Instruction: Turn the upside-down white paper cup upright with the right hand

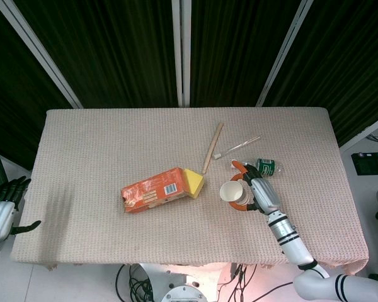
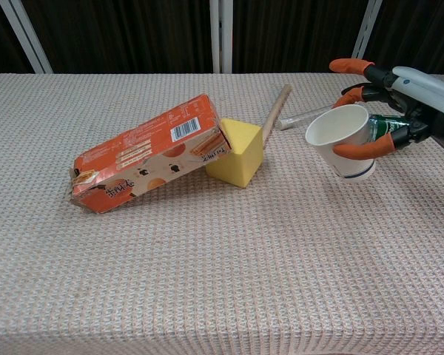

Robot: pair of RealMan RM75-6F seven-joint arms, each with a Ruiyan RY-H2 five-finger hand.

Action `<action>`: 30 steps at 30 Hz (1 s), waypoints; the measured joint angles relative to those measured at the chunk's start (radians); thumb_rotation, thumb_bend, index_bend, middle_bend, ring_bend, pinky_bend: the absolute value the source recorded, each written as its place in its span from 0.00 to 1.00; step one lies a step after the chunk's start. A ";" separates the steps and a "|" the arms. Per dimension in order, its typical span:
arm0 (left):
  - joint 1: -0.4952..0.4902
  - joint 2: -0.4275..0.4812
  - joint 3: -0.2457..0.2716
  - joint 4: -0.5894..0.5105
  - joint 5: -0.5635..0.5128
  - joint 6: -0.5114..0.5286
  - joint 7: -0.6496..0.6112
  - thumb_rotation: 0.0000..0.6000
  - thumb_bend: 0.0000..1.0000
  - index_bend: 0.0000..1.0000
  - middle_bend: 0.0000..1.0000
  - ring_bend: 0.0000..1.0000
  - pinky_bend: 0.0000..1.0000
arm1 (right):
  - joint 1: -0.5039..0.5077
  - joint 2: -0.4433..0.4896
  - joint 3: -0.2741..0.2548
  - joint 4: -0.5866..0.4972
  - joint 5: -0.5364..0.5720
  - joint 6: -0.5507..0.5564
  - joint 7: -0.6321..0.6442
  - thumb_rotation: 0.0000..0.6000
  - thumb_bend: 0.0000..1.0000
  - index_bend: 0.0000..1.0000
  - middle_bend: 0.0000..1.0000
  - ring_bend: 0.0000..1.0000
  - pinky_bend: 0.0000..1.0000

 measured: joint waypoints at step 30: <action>-0.004 -0.007 0.001 0.003 0.001 0.004 0.006 1.00 0.11 0.01 0.00 0.00 0.00 | -0.144 -0.170 -0.141 0.593 -0.284 0.144 0.670 1.00 0.00 0.00 0.35 0.05 0.06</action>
